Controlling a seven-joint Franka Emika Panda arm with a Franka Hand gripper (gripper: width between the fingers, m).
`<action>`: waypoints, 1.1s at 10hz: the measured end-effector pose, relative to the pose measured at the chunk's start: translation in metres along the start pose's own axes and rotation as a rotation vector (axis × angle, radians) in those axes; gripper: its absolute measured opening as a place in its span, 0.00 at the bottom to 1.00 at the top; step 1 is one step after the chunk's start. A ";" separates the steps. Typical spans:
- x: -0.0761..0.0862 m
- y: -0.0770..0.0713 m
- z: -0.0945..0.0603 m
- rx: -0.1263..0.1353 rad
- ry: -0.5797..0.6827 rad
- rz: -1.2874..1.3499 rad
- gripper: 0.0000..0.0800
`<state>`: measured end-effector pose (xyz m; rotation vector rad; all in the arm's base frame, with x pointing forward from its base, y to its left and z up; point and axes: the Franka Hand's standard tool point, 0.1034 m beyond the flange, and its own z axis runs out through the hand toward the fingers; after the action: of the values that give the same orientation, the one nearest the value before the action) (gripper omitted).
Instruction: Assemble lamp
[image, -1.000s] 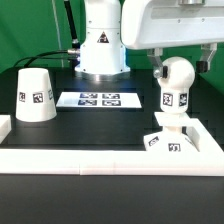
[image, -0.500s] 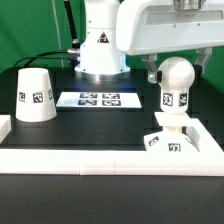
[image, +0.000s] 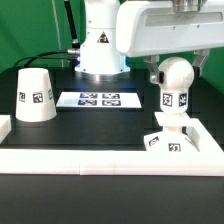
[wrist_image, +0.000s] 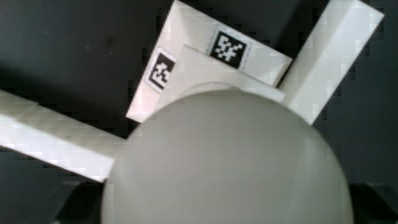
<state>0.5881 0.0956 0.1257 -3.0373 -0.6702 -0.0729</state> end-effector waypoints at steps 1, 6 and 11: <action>0.000 0.000 0.000 0.000 0.000 0.004 0.72; 0.001 -0.002 0.000 0.005 0.000 0.246 0.72; 0.003 -0.006 0.000 0.010 -0.001 0.695 0.72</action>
Offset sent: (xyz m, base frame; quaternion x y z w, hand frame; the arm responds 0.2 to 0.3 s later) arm 0.0000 0.0000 0.0000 0.0000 0.0000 0.0650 0.9979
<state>0.5881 0.1024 0.1260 -3.0611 0.4005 -0.0479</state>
